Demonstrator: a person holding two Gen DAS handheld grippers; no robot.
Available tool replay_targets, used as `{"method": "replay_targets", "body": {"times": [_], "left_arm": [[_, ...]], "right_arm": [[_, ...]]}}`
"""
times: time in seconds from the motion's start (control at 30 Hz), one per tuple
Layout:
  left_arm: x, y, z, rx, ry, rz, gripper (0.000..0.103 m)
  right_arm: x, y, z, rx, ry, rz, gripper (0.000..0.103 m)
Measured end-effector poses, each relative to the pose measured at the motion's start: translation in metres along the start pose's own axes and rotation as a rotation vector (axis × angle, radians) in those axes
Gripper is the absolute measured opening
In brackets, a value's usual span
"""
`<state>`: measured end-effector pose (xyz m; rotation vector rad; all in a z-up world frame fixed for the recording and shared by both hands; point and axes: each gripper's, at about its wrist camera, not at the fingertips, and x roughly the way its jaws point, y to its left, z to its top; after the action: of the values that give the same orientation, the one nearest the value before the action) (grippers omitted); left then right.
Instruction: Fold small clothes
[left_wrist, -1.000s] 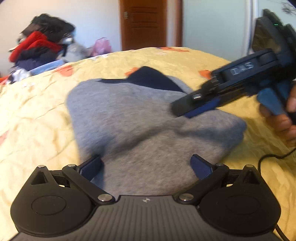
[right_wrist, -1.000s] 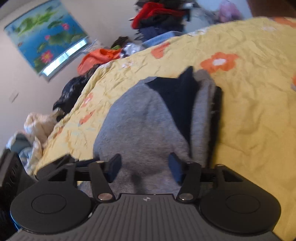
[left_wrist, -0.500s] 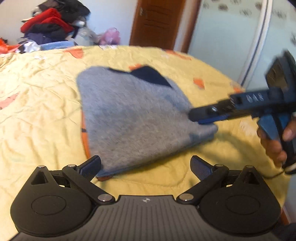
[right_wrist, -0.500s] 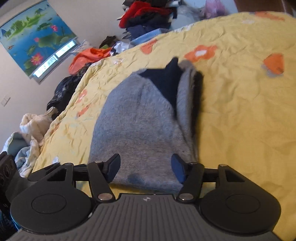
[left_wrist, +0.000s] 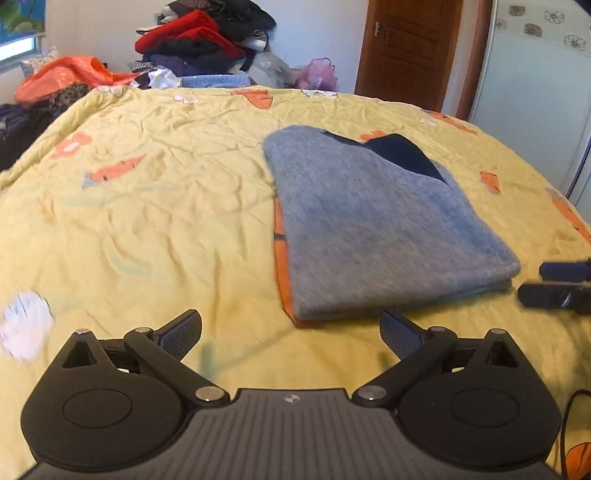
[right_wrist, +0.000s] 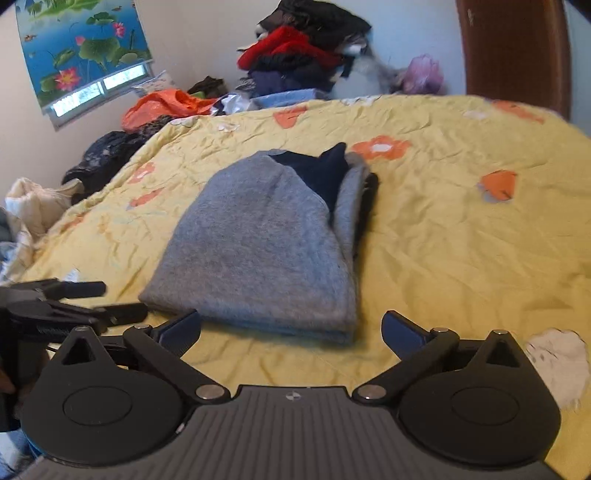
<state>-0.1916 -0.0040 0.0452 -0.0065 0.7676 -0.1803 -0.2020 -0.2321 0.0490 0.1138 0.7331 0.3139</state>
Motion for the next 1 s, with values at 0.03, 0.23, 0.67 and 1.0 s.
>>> {"method": "replay_targets", "body": {"times": [0.03,0.23,0.67,1.0], "left_arm": [[0.002,-0.004,-0.005,-0.004,0.011,-0.001,0.103],[0.025,-0.027,-0.006,0.030,0.004,0.096,0.103],[0.032,-0.032,-0.009,0.038,-0.041,0.101,0.103],[0.032,-0.033,-0.009,0.037,-0.043,0.101,0.103]], "right_arm": [[0.002,0.003,-0.006,-0.015,0.007,-0.029,0.102],[0.040,0.020,-0.030,-0.061,0.046,-0.307,0.103],[0.047,0.023,-0.033,-0.007,-0.035,-0.337,0.103],[0.046,0.026,-0.036,-0.009,-0.051,-0.343,0.103]]}}
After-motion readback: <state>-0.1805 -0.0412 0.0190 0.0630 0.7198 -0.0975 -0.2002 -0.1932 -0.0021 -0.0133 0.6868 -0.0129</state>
